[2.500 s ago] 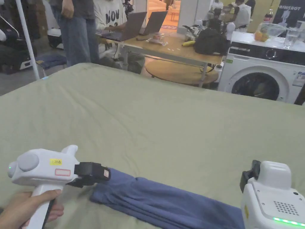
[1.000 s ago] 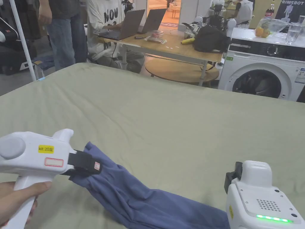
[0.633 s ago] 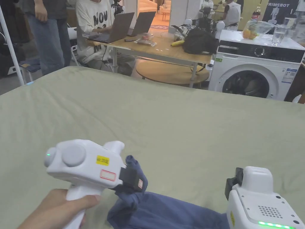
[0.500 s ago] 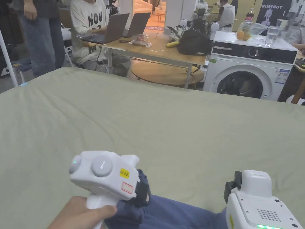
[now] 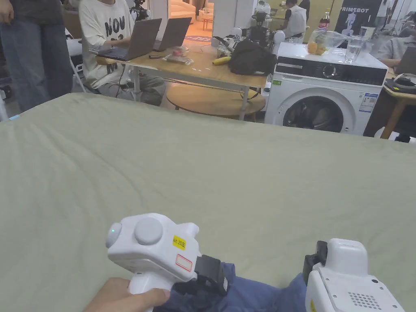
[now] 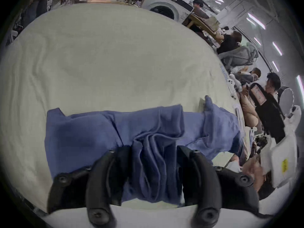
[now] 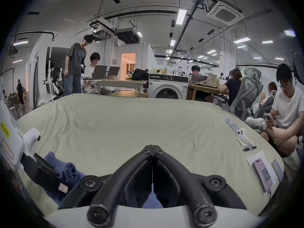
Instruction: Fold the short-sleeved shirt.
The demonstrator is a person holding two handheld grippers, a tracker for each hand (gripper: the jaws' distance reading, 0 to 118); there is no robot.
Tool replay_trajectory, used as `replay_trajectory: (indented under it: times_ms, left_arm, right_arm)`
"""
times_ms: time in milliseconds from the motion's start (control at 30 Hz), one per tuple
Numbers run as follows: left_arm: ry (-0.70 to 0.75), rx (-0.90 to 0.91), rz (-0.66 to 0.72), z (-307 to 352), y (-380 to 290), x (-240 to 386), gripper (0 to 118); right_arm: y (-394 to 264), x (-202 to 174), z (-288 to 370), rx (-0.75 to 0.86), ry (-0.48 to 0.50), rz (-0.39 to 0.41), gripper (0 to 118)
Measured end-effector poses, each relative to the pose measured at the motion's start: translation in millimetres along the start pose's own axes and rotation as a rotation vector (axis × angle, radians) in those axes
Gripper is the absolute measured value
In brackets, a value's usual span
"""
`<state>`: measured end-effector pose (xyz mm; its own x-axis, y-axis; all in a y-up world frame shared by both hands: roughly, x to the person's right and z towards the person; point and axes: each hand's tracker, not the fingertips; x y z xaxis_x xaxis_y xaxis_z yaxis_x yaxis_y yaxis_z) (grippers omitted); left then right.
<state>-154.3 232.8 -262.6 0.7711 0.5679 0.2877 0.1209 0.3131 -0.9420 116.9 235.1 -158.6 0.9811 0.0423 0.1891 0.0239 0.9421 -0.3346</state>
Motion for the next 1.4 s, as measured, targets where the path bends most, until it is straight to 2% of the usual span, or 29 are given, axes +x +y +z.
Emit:
replay_trajectory:
  times_ms: [67, 167, 200, 267, 333, 367, 433, 533, 633, 767, 867, 1167, 1400]
  left_arm:
    - [-0.062, 0.046, 0.033, 17, -1, 0, 55]
    - [-0.092, 0.116, 0.0, 36, 0, -1, 54]
    - [-0.093, 0.136, 0.006, 38, 1, -4, 51]
    - [-0.056, 0.146, 0.002, 36, 4, -8, 30]
    - [0.088, 0.125, -0.008, 23, 5, -13, 16]
    - [0.151, 0.111, -0.029, 15, 4, -15, 12]
    - [0.165, 0.047, -0.04, -4, 2, -23, 7]
    - [0.08, -0.02, 0.009, -29, -5, -32, 5]
    - [-0.128, -0.006, 0.05, -42, -14, -36, 4]
    - [-0.171, -0.029, 0.074, -62, -22, -41, 3]
    - [-0.264, -0.018, 0.143, -70, -24, -50, 3]
    - [-0.306, 0.005, 0.11, -64, -24, -59, 2]
    - [-0.358, 0.135, 0.128, 12, -13, -72, 4]
  right_arm:
    - [-1, 1, 1, 0.002, 0.0, -0.002, 0]
    - [-1, 3, 1, 0.002, 0.001, -0.007, 0]
    - [-1, 3, 1, 0.001, -0.001, -0.008, 0]
    - [-1, 4, 1, -0.003, -0.002, -0.012, 0]
    - [-2, 5, 2, -0.004, -0.002, -0.015, 0]
    - [-2, 5, 2, -0.006, -0.004, -0.015, 0]
    - [-3, 5, 2, -0.006, -0.004, -0.013, 0]
    - [-4, 6, 2, -0.008, -0.004, -0.007, 0]
    - [-5, 7, 3, -0.008, -0.008, -0.011, 0]
    - [-6, 8, 3, -0.011, -0.01, -0.01, 0]
    - [-7, 9, 2, -0.012, -0.012, -0.013, 0]
    - [-10, 4, -1, -0.023, 0.0, -0.033, 0]
    - [0, -2, 0, 0.005, 0.017, -0.015, 0]
